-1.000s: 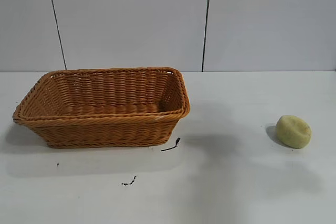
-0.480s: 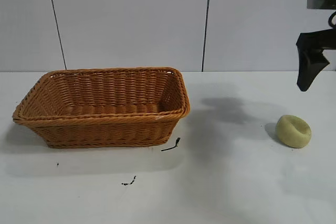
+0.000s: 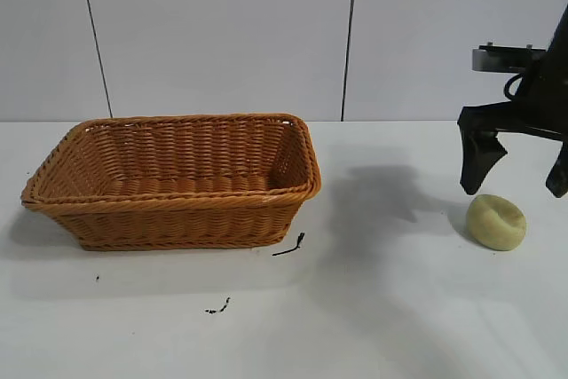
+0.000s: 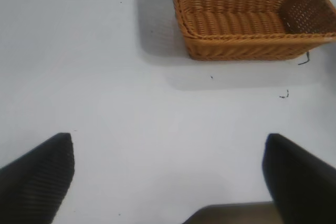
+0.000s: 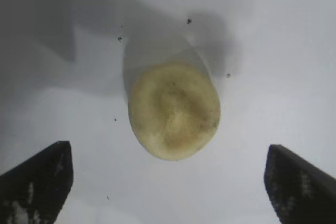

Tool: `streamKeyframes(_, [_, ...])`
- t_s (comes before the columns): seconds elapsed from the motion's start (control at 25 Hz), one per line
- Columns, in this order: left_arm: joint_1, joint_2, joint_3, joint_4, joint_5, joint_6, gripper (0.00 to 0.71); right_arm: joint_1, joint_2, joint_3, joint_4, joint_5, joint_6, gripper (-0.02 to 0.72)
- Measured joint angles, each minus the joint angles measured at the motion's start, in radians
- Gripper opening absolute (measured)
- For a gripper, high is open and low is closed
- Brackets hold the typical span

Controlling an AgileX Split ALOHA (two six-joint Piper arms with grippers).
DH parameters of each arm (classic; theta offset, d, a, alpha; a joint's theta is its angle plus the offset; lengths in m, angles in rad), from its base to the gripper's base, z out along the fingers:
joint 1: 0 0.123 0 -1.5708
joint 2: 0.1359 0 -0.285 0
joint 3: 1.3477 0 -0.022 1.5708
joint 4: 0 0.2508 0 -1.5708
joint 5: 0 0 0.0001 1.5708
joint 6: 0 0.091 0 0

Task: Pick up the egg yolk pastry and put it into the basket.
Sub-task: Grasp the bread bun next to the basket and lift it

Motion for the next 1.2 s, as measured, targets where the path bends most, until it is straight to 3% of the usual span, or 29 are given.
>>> streamKeyframes(0.32, [0.000, 0.000, 0.000, 0.000, 0.000, 0.000, 0.695, 0.008, 0.008, 0.000, -0.005, -0.067, 0.002, 0.689])
streamKeyframes(0.84, [0.000, 0.000, 0.000, 0.000, 0.000, 0.000, 0.695, 0.008, 0.154, -0.002, -0.010, -0.100, 0.015, 0.686])
streamKeyframes(0.96, [0.000, 0.000, 0.000, 0.000, 0.000, 0.000, 0.695, 0.008, 0.155, -0.002, -0.011, -0.105, 0.015, 0.588])
streamKeyframes(1.2, [0.000, 0.000, 0.000, 0.000, 0.000, 0.000, 0.695, 0.008, 0.155, -0.004, -0.013, -0.089, 0.015, 0.245])
